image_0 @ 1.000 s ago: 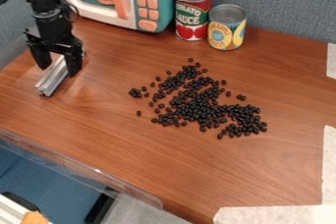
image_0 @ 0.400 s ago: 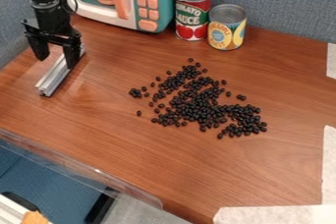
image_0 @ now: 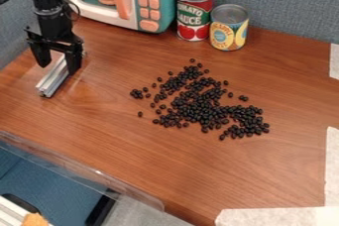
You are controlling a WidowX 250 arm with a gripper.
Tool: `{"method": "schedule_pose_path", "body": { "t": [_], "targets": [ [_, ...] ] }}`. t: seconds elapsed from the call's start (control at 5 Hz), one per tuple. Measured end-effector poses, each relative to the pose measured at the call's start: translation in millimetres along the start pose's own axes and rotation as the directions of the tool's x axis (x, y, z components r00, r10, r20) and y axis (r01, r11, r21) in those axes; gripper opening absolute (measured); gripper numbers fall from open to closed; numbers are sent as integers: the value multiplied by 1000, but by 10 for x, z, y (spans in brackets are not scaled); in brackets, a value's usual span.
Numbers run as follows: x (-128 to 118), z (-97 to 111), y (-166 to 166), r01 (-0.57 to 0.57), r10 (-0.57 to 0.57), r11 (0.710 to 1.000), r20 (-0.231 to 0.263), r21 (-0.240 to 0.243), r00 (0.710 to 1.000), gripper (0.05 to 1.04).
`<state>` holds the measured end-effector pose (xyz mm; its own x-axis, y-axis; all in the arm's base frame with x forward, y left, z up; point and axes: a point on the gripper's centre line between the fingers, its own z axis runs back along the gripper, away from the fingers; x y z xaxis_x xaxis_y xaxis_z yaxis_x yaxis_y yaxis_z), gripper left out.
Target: Sweep into pile
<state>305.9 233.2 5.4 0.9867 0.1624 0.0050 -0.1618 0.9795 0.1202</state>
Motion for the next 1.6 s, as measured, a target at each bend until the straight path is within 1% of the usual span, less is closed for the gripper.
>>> {"method": "schedule_pose_path", "body": {
  "t": [0.2,0.4,0.6,0.8,1.0,1.2,1.4,1.6],
  "targets": [
    [0,-3,6,8,-8,1000,0,0,1000,687],
    [5,-6,0,12,-12,1000,2,-5,1000,377],
    [1,-6,-4,11,-11,1000,-1,-7,1000,354],
    [17,-7,-6,18,-19,1000,-11,-22,1000,354],
    [68,67,138,-5,5,999,6,-40,1000,354],
    [117,166,268,-16,17,999,34,-46,999,354],
    [177,179,163,35,-33,998,37,-43,999,354],
    [170,50,-223,117,-117,993,-4,-34,993,354]
  ]
}}
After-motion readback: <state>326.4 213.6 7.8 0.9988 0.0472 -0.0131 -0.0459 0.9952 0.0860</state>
